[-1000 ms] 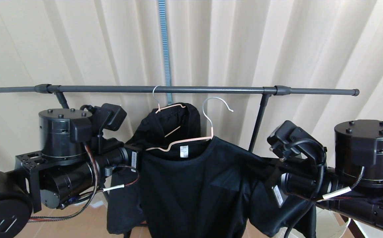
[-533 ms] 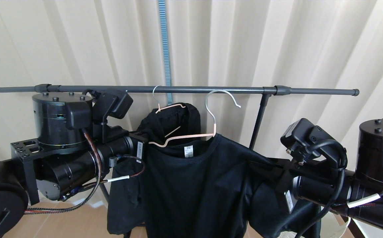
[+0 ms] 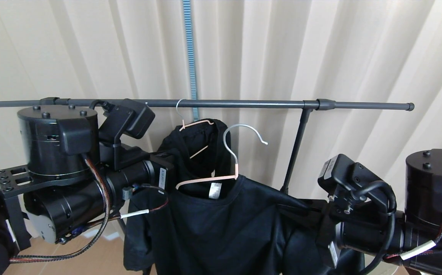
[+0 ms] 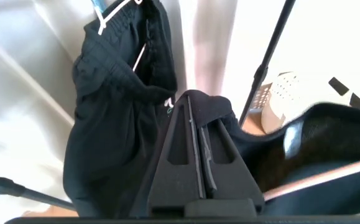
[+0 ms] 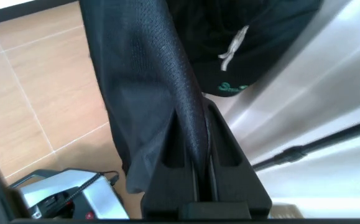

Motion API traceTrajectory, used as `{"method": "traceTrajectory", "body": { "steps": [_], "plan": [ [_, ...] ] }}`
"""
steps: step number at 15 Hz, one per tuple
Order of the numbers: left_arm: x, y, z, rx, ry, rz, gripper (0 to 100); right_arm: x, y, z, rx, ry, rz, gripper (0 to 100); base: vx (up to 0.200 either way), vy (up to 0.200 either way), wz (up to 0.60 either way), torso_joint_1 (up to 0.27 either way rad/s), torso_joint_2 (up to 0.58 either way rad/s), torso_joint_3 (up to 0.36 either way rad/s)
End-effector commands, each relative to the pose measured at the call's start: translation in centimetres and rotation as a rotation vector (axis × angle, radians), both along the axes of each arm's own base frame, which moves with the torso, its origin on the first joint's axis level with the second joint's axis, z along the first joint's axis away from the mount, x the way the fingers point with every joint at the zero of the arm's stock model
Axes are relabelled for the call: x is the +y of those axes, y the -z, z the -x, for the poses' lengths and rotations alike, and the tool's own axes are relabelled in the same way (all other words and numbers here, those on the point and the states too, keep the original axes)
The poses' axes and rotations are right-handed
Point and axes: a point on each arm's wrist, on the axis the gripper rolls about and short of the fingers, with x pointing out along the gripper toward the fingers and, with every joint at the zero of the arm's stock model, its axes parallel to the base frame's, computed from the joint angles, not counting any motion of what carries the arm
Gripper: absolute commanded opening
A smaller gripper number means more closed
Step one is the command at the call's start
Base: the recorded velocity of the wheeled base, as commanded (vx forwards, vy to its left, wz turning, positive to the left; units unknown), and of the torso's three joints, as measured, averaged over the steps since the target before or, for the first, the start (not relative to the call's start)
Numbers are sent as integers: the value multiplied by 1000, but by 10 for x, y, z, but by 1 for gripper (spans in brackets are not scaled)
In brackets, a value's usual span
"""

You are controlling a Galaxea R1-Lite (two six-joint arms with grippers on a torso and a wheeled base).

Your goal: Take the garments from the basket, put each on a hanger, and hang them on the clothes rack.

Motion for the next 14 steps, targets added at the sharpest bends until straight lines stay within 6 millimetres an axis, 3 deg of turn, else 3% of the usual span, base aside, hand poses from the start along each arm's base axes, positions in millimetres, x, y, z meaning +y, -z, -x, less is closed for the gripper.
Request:
{"method": "traceTrajectory", "body": {
  "steps": [1,8,14],
  "plan": [
    [-4,-5,10,-15,33,11,0,5,6,-6,11,9,15,0,0,0,0,0,0,0],
    [-26,-11,34,-24,163,16,0,30,19,-14,14,101,-18,0,0,0,0,0,0,0],
    [-34,-15,41,-28,204,20,0,44,32,-20,11,117,-41,0,0,0,0,0,0,0]
  ]
}}
